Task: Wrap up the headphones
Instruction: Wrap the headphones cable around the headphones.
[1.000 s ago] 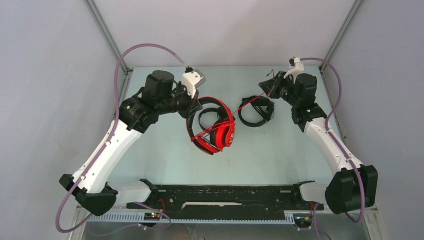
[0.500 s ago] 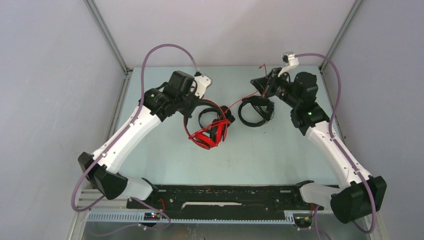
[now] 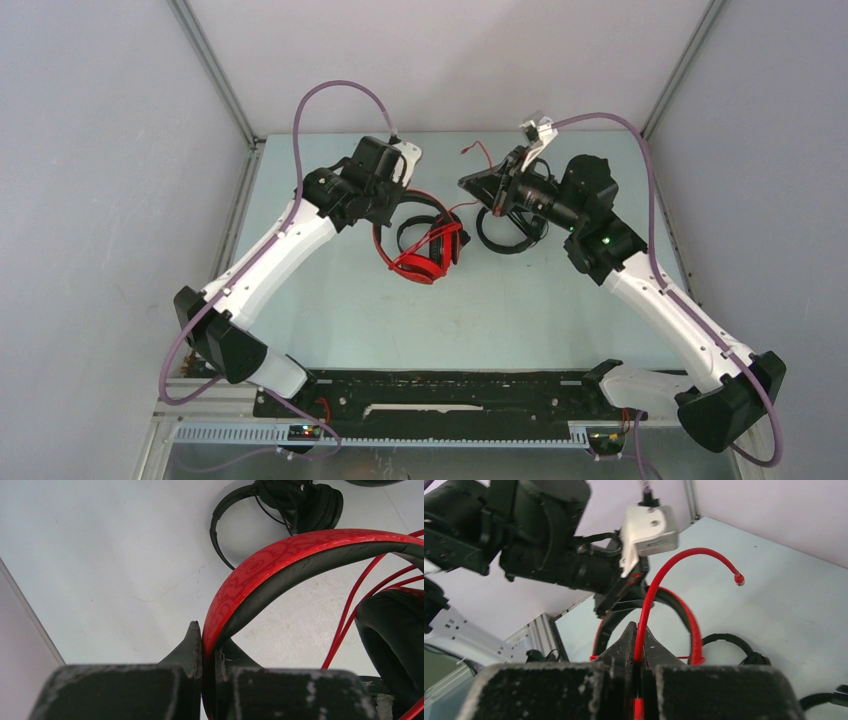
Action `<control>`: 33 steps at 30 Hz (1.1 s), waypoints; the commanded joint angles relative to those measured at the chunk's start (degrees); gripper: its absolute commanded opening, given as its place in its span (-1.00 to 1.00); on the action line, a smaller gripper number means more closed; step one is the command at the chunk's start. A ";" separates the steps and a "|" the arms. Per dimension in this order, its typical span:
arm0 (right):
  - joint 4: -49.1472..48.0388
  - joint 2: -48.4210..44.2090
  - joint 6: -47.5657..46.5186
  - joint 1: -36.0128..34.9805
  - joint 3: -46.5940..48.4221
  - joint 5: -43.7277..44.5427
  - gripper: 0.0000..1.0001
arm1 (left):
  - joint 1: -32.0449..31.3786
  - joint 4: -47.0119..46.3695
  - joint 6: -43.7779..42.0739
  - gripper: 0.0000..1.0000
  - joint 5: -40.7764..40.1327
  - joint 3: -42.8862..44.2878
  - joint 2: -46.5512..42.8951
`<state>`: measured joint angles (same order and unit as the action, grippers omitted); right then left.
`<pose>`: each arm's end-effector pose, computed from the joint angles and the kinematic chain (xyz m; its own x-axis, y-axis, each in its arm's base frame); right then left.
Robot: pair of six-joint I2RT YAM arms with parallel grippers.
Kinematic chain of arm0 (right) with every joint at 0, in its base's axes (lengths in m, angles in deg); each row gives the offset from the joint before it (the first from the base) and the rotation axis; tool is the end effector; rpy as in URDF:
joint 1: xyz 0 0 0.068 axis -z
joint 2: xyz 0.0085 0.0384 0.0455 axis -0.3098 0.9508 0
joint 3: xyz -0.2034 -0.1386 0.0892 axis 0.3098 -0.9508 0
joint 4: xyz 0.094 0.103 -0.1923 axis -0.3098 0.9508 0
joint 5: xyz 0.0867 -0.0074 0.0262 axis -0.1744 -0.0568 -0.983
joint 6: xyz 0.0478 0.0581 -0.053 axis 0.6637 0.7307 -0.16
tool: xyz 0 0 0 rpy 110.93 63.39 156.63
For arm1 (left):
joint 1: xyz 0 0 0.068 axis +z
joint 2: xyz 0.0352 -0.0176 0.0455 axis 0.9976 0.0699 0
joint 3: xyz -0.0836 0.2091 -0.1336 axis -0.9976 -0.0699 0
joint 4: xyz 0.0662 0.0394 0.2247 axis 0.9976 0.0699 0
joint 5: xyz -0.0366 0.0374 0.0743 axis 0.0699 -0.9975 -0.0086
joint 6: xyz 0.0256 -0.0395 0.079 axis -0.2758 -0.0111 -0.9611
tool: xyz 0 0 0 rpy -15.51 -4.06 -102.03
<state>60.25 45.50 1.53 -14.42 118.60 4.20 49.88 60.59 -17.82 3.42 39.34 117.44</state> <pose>0.2224 0.1831 0.4106 -0.2764 0.2156 -0.9365 -0.7977 0.4920 0.3487 0.2643 -0.1705 0.3287 -0.6020 0.4636 -0.6501 0.4723 0.8632 0.1782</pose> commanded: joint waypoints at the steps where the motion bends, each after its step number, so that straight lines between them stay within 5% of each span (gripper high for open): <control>1: -4.18 -0.53 -1.27 -3.65 2.78 0.06 -1.00 | -0.24 -4.02 5.76 -1.00 -3.95 3.90 -0.68; 13: -4.32 2.18 -11.60 -13.18 2.30 -4.48 -0.96 | 2.31 -12.04 17.35 -1.00 -3.41 -1.55 -4.43; 19: -4.21 3.46 -18.60 -18.55 -0.60 -5.22 -0.83 | 3.43 -15.16 20.45 -1.00 2.97 -2.39 -6.06; 33: 5.12 2.41 -31.50 -21.46 -3.74 -5.95 -0.45 | 4.28 -19.30 27.83 -1.00 -1.38 -3.13 -10.70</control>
<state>62.72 49.19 -24.78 -35.30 114.76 0.47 53.53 48.75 5.48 2.96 35.73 110.97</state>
